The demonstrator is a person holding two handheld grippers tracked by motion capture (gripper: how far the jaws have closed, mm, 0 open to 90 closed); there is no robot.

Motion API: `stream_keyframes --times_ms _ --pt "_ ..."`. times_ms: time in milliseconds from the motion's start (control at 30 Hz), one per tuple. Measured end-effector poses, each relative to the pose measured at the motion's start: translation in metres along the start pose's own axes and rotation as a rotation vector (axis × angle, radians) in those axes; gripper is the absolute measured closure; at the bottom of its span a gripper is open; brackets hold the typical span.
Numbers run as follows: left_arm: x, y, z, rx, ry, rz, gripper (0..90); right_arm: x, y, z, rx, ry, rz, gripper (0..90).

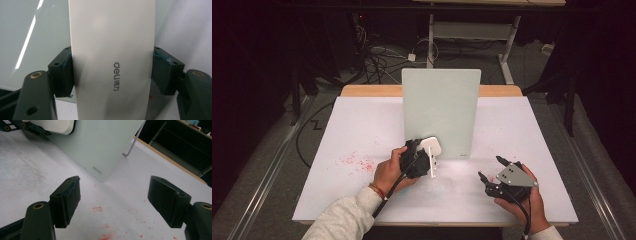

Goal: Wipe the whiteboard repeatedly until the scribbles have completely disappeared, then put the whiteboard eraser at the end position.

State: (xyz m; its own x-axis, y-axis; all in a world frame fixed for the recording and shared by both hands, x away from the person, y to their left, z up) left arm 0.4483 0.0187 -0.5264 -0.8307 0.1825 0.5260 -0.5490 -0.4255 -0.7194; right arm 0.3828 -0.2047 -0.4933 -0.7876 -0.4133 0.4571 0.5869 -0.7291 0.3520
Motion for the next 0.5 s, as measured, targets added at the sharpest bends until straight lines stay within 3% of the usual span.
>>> stream_keyframes --times_ms 300,500 --pt "0.017 -0.020 0.008 0.070 0.066 0.004 28.7 0.003 0.002 0.004 -0.011 0.017 -0.006 26.8" --pt "0.028 -0.031 0.011 0.128 0.099 -0.026 28.7 0.005 0.002 0.005 -0.015 0.025 -0.005 26.7"
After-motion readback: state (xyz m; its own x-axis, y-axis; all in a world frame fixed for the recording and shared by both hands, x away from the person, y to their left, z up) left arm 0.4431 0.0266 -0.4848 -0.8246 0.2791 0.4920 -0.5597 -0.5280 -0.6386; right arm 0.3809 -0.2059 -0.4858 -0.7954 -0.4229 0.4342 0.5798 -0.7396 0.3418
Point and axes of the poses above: each handheld gripper's, and its own axes: x roughly backward along the jaws, z roughly out of its top, y roughly to its right, the point moved 10 cm from there along -x, roughly forward along the jaws, and after that the axes turned 3 degrees about z, right-handed, at the moved point
